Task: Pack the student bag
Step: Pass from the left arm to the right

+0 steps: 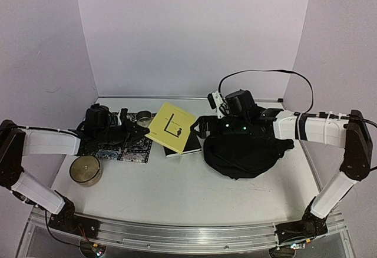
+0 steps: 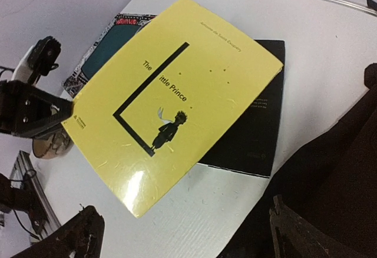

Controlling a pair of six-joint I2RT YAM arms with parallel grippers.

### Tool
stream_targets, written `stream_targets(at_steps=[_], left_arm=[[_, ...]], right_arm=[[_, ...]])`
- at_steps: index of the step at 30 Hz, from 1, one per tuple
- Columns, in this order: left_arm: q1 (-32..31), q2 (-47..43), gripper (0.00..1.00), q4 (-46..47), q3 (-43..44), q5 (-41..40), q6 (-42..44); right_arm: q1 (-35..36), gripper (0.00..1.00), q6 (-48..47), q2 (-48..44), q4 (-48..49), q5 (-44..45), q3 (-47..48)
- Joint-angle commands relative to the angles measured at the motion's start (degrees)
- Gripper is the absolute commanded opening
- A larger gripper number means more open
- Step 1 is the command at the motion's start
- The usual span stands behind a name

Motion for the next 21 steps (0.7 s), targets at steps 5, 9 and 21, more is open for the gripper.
stream_targets(at_steps=[5,9,21], left_arm=[[0.1,-10.6,0.0,10.6,-0.8,4.9,0.3],[-0.1,-12.6,0.0,14.2,-1.2,6.4,-1.7],[-3.7,-12.8,0.0,20.5,0.3,9.4,-4.1]], right_arm=[[-5.2,0.98,16.4,0.6,16.4,-11.7,-1.7],[-6.7,0.98,20.9,2.3,23.4,-16.2,-2.7],[-8.9,0.84,31.7,7.9,44.3,-28.4,-2.2]])
